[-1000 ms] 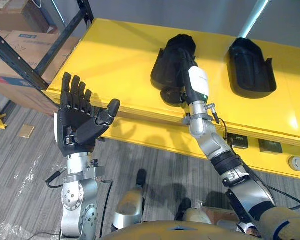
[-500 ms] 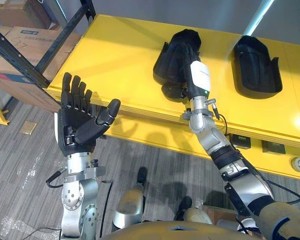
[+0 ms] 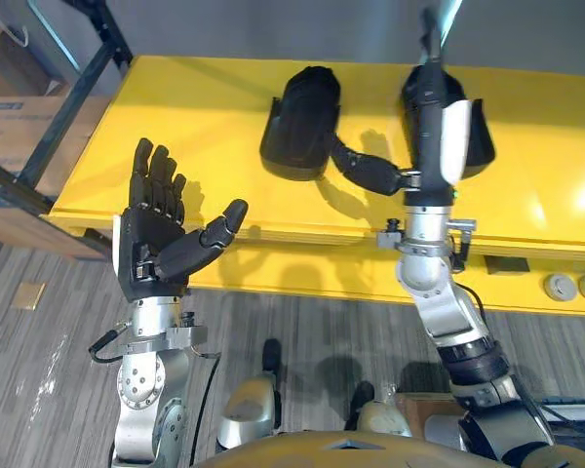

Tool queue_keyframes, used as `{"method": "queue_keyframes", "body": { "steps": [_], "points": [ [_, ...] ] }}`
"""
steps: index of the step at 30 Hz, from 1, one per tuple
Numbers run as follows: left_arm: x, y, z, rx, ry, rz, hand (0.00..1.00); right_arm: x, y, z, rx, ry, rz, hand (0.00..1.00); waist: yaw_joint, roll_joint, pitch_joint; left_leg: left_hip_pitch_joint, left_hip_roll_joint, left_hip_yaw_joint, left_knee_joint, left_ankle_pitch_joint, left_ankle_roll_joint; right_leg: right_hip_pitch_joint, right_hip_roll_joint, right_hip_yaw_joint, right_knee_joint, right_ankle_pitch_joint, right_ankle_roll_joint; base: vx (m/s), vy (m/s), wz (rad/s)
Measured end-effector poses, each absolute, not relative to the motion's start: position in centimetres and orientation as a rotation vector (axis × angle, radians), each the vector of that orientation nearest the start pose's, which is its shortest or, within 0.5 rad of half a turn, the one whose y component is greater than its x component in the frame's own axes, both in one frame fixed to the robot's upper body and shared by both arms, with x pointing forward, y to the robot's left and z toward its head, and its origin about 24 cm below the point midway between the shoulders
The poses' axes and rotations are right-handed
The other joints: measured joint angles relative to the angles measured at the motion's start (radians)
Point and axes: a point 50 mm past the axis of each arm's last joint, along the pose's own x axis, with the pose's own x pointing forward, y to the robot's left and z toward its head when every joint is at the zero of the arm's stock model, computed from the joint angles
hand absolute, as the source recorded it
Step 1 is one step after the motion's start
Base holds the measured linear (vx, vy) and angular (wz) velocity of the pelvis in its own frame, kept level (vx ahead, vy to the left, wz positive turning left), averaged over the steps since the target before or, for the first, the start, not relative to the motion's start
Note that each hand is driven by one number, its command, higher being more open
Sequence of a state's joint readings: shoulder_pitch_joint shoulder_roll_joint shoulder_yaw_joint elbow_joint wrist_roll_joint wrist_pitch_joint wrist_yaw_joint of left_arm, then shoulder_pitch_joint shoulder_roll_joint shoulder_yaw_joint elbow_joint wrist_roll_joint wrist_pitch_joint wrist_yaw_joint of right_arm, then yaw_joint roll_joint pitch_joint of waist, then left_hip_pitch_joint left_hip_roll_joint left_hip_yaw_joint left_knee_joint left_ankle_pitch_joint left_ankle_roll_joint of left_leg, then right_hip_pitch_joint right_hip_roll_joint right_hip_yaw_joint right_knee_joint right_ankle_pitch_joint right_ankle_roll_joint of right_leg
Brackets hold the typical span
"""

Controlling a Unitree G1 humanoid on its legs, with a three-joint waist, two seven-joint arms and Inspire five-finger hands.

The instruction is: Walk over and take three plastic housings, then place them on the shelf

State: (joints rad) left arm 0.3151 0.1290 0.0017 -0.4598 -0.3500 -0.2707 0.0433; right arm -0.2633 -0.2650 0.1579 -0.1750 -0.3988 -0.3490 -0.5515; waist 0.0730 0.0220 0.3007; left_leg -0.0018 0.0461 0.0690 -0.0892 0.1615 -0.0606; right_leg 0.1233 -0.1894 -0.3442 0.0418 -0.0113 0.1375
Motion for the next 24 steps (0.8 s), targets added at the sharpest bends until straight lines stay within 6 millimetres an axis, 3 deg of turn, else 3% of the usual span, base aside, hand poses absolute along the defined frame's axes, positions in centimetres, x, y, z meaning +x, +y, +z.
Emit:
{"method": "queue_keyframes", "body": {
  "steps": [3,8,14,24],
  "points": [
    [18.5,18.7,10.1,-0.216,-0.375,0.097,1.0,24.5,-15.0,17.6,-0.318,-0.953,-0.24,1.0,-0.013,0.001,-0.023,0.01,0.003,0.021,0.0,-0.008,-0.003,0.001,0.002,0.021,-0.01,0.0,0.0,0.01,-0.02,-0.23],
    [19.1,19.2,7.4,-0.213,-0.223,0.149,1.0,23.4,-16.8,15.4,-0.262,-0.842,-0.227,1.0,-0.052,0.012,-0.067,0.023,0.004,0.051,0.0,-0.02,-0.002,-0.003,0.002,0.052,-0.022,0.003,0.003,0.02,-0.002,-0.18],
    [20.0,19.4,5.3,-0.213,-0.114,0.199,1.0,22.4,-17.9,13.2,-0.22,-0.717,-0.219,1.0,-0.068,0.023,-0.106,0.029,0.007,0.094,0.0,-0.032,-0.005,-0.022,0.003,0.096,-0.027,0.008,0.004,0.02,-0.003,-0.21],
    [22.4,19.7,3.3,-0.192,-0.024,0.261,1.0,22.6,-18.3,12.9,-0.217,-0.671,-0.181,1.0,-0.11,0.03,-0.121,0.045,0.008,0.127,0.0,-0.039,-0.008,-0.036,0.001,0.137,-0.017,0.011,0.005,0.0,0.004,-0.12]
  ]
}}
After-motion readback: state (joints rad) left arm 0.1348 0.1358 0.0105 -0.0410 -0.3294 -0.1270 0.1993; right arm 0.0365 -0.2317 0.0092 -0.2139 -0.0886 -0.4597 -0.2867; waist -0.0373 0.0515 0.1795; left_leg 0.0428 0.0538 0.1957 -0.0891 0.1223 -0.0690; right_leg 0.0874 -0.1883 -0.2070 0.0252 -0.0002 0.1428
